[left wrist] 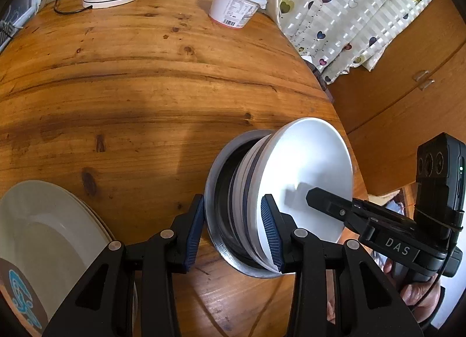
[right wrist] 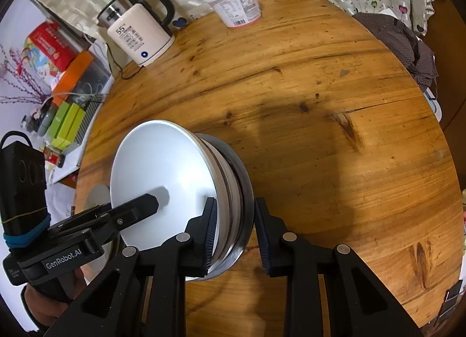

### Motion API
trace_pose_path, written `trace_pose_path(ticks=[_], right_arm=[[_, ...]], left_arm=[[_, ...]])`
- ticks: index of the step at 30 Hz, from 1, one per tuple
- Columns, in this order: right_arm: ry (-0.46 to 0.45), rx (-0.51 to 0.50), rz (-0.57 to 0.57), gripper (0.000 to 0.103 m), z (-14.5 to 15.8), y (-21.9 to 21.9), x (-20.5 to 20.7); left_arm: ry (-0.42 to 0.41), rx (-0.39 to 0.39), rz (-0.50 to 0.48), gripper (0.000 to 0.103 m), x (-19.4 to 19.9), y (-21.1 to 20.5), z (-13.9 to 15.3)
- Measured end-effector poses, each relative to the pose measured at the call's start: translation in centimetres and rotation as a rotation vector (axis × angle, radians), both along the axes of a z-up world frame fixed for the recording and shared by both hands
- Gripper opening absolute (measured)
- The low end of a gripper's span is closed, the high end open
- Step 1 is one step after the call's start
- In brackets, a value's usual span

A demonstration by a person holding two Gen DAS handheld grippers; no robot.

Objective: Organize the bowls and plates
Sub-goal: 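Carry the tilted steel bowl stack toward the fish-logo plate stack with both tools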

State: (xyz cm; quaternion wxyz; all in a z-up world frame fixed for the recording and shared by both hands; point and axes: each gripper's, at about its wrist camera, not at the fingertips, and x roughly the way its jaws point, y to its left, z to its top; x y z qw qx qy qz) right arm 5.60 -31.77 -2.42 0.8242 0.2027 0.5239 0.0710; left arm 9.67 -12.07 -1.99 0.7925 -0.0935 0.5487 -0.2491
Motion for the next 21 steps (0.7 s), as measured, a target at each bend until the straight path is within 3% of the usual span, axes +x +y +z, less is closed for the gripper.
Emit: trace_pose_path(ticks=[18,21], right_arm=[[0.067,0.1,-0.026,0.033,-1.1,0.0,0.1],[0.058,0.078,-0.02,0.032,-1.0,0.4,0.0]], left_arm=[[0.07,-0.056,0.023,0.041,-0.1,1.1,-0.9],[0.057,-0.049,0.014,0.041,-0.2,0.8,-0.8]])
